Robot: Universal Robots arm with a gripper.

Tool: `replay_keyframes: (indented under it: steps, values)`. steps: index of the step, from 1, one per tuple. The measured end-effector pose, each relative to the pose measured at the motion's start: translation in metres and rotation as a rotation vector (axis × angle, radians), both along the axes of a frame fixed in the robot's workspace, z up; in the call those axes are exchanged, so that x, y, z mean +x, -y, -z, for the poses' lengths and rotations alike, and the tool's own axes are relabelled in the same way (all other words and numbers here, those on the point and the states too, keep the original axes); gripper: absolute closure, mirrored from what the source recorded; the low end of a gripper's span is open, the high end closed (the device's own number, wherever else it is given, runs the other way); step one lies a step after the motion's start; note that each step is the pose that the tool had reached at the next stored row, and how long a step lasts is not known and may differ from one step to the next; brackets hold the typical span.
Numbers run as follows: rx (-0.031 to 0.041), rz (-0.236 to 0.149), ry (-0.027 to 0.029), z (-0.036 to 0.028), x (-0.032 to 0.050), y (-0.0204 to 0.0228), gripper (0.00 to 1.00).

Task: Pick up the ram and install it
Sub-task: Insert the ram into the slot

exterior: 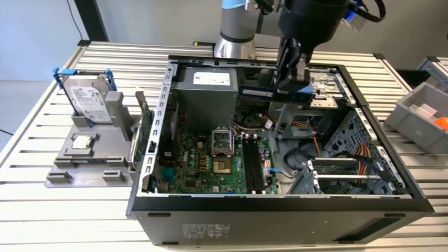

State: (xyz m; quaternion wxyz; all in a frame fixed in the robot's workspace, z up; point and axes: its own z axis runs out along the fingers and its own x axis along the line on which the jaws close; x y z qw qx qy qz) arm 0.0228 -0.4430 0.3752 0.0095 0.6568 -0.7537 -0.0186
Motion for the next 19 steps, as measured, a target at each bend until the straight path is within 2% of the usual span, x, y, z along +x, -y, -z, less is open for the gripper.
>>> replay_keyframes:
  steps: [19]
  values:
    - [-0.0019,0.136,0.0,0.0007,0.0001,0.0,1.0]
